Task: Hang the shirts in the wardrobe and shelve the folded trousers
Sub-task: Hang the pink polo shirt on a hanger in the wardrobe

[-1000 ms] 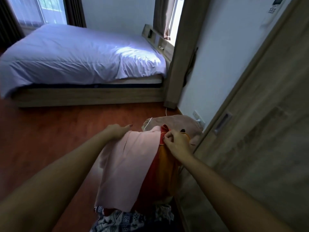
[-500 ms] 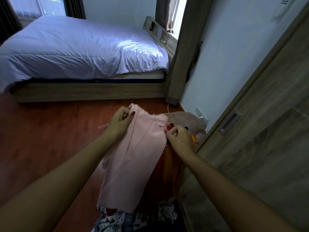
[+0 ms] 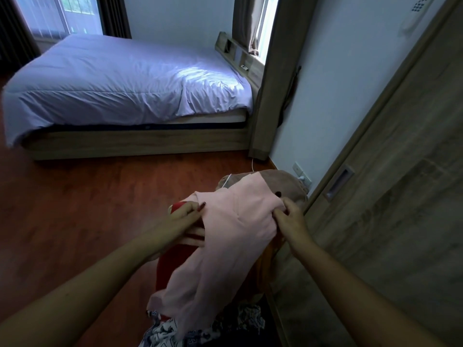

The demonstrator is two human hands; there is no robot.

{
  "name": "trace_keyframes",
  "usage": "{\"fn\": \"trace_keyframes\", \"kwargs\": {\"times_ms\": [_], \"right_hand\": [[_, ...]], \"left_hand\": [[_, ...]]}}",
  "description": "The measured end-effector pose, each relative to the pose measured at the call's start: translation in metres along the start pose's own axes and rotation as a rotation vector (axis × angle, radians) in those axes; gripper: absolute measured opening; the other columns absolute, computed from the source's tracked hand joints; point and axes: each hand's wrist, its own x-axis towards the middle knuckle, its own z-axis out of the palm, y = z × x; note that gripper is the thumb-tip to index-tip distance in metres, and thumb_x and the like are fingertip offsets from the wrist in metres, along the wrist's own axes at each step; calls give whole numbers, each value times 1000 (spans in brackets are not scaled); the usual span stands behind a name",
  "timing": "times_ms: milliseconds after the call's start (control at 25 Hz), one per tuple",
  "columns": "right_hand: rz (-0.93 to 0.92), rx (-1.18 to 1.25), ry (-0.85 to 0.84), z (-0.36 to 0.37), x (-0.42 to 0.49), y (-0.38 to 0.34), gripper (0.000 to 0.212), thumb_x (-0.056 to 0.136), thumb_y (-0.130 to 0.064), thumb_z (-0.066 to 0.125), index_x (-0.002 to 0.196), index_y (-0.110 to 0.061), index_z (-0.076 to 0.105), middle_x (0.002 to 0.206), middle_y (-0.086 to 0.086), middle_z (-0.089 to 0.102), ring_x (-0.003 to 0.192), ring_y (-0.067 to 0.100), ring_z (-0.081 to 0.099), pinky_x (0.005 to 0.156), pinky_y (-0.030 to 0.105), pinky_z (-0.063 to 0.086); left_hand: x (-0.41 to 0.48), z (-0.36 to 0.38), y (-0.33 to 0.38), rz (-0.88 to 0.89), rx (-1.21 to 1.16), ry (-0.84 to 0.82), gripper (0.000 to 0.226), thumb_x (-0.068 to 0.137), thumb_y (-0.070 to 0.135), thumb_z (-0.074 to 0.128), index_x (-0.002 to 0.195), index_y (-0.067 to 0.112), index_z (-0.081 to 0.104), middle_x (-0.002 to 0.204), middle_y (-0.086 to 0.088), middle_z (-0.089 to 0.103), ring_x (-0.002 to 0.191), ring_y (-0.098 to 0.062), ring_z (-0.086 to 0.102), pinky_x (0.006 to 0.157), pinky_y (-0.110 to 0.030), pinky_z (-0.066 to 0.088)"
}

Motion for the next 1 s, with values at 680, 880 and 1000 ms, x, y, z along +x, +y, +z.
{"fn": "trace_keyframes", "kwargs": {"times_ms": [680,880,1000], "right_hand": [[180,62,96,-43,-10,30,22,90,-22,53,110,-13,58,112,13,63,100,29,63,86,47,55],[-207,-310,189,-14,-3,-10,74,83,-38,66,143,-21,25,147,5,36,132,22,40,106,43,41],[-355,-534,-110,13,1,-27,77,86,-46,60,148,-25,18,151,2,35,135,21,37,110,49,33]], "left_hand": [[14,38,-19,-57,-235,466,32,81,8,73,109,-2,63,100,-13,68,81,-17,66,73,-29,52],[-3,35,5,-166,-201,189,28,81,18,72,108,14,67,92,-1,76,77,-10,72,63,-24,57],[-10,32,10,-16,-60,152,35,82,15,72,115,22,63,110,-1,73,103,-18,69,85,-31,54]]}}
